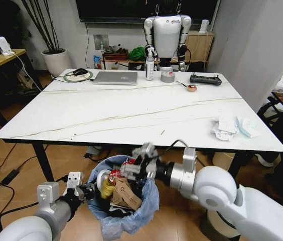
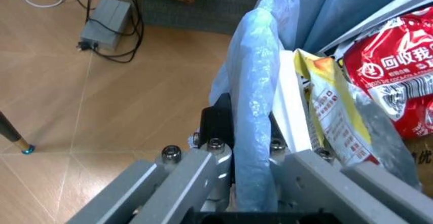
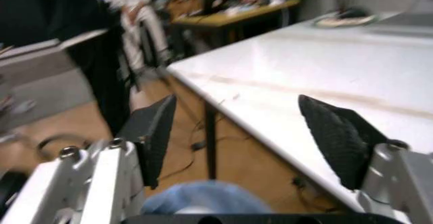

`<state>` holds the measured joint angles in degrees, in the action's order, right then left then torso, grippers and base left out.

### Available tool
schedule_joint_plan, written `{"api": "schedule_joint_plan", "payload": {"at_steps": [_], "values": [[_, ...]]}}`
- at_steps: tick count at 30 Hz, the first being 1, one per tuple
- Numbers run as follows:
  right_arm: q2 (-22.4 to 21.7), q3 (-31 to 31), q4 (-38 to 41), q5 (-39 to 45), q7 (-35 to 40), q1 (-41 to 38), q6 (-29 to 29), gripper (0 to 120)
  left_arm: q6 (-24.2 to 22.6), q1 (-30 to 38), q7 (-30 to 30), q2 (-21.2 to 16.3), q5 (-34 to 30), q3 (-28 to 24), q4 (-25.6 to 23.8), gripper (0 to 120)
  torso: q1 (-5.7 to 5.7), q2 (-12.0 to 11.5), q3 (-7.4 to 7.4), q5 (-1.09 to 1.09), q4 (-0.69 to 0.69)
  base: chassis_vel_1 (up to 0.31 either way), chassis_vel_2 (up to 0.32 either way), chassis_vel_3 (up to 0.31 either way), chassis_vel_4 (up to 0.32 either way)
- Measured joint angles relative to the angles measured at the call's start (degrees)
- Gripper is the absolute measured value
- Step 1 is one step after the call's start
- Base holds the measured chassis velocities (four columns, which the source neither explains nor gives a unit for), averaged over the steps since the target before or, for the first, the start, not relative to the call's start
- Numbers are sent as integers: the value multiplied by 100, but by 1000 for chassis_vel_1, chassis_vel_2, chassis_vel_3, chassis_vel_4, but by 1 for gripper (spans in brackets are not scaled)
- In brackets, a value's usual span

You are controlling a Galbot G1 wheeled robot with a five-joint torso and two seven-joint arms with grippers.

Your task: Pick up the trash bin and place the trash from the table into it.

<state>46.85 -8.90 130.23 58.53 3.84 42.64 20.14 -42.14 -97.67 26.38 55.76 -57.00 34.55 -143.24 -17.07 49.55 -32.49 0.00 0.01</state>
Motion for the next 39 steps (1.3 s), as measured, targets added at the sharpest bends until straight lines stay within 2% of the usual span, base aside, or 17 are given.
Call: {"api": "schedule_joint_plan", "payload": {"at_steps": [2,3,8,9,11,12,13,15,17,19,20,21,22,24,29,39], "values": [[8,209,-8,14,233,19,-121,79,0,-23,-2,1,2,1,0,0,0,0,0,0,0,0,0,0,0],[8,209,-8,14,233,19,-121,79,0,-23,-2,1,2,1,0,0,0,0,0,0,0,0,0,0,0],[106,1270,123,-110,880,600,-68,98,0,-93,-3,7,3,39,0,0,0,0,0,1,0,0,0,0,0],[171,1628,177,-273,1071,841,170,100,0,-110,-3,7,3,42,0,0,0,0,0,1,0,0,0,0,0],[205,1805,200,-364,1132,977,273,100,0,-115,-3,8,4,42,0,0,0,0,1,1,0,0,0,0,0],[289,2236,271,-599,1206,1315,462,100,0,-122,-3,6,4,42,0,0,0,0,1,2,-1,0,0,0,0],[297,2261,277,-619,1211,1338,473,100,0,-122,-3,7,5,42,0,0,0,0,1,2,-1,0,0,0,0],[516,3070,449,-1335,1158,2063,695,100,0,-122,-3,7,4,41,0,0,0,0,1,1,-1,0,0,0,0],[744,3562,572,-1999,970,2706,726,100,0,-123,-5,12,1,46,0,0,0,0,1,1,-2,0,0,0,0],[796,3644,592,-2131,936,2824,723,100,0,-123,-6,14,1,46,0,0,0,0,1,2,-2,0,0,0,0],[1007,3897,657,-2531,786,3206,688,100,0,-119,-11,16,0,45,0,0,1,0,1,1,-2,0,0,0,0],[1038,3929,665,-2577,764,3253,680,100,0,-119,-13,16,0,44,0,0,1,0,1,1,-3,0,0,0,0],[1299,4144,751,-2897,624,3602,616,100,0,-118,-32,18,0,31,0,0,1,0,2,0,-2,0,0,0,0],[1532,4261,859,-3066,573,3849,584,100,0,-130,-55,15,3,26,0,0,1,1,1,0,-3,-22,-30,28,23],[1709,4357,968,-3104,568,4018,578,100,0,-154,-69,-5,3,39,0,0,1,0,1,0,1,-67,-67,78,85],[1750,4575,1106,-3060,578,4168,582,100,0,-163,-78,-37,5,1,0,0,0,0,0,1,-1,-147,-139,137,135]]}}
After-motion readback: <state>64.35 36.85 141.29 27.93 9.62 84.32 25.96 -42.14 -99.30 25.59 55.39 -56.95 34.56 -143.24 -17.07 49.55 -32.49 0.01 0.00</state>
